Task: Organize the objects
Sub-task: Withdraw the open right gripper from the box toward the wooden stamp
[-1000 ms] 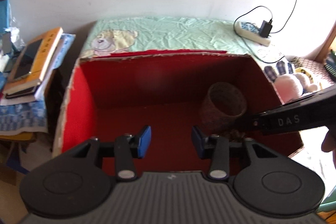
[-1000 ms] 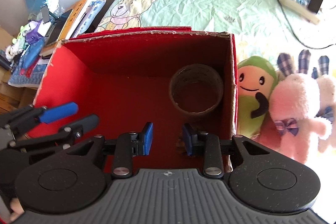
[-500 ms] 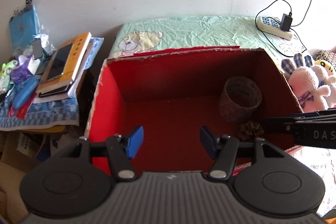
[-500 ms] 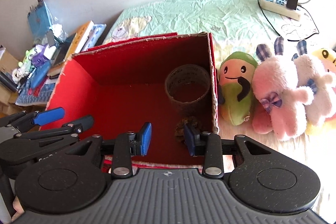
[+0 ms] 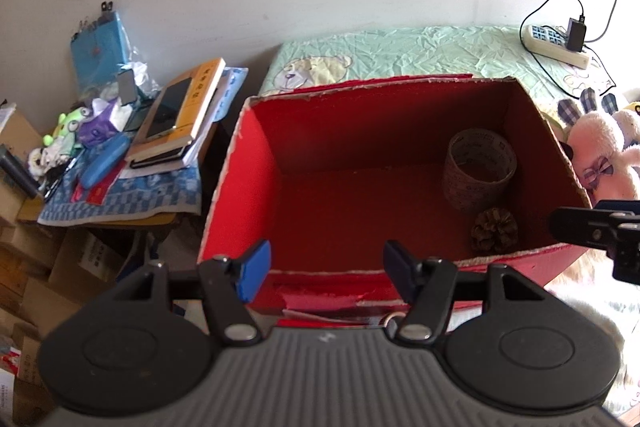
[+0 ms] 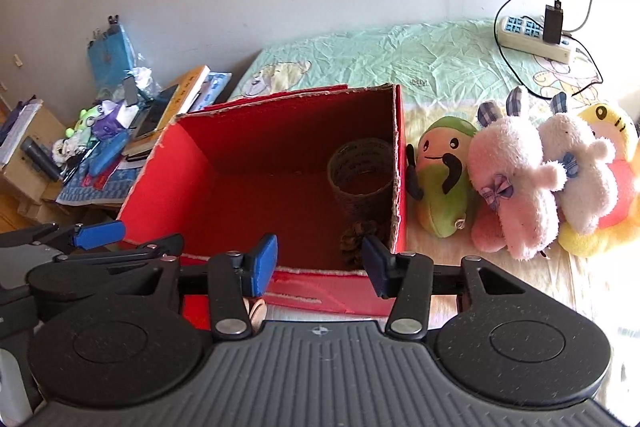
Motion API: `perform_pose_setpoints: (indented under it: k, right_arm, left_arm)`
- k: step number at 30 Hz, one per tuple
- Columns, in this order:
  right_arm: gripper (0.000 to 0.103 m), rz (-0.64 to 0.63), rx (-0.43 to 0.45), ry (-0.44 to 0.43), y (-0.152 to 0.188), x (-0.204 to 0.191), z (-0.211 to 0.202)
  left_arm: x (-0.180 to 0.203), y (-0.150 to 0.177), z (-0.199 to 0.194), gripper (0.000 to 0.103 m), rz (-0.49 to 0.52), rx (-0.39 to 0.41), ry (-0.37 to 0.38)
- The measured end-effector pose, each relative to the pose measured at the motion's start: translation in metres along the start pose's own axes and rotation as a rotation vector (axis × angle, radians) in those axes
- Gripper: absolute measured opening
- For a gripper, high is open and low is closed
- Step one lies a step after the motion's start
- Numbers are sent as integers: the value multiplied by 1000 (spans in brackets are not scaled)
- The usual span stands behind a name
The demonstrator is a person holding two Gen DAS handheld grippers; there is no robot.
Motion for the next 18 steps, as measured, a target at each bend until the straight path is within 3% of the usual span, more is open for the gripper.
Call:
perform_pose_setpoints:
  k: [18]
  right_arm:
    - [50,-23,0,-92,31,11,-14]
  left_arm:
    - [18,28,-13,71,-31,-41,-69]
Point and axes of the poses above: each gripper's, at about its wrist camera, not at the fingertips, and z roughly the way its jaws point, x to its right, y to its underside, the point moved 1 cm from there along z, roughly the way its jaws point, and after that the axes turned 11 degrees about -z, right-handed, at the moved point
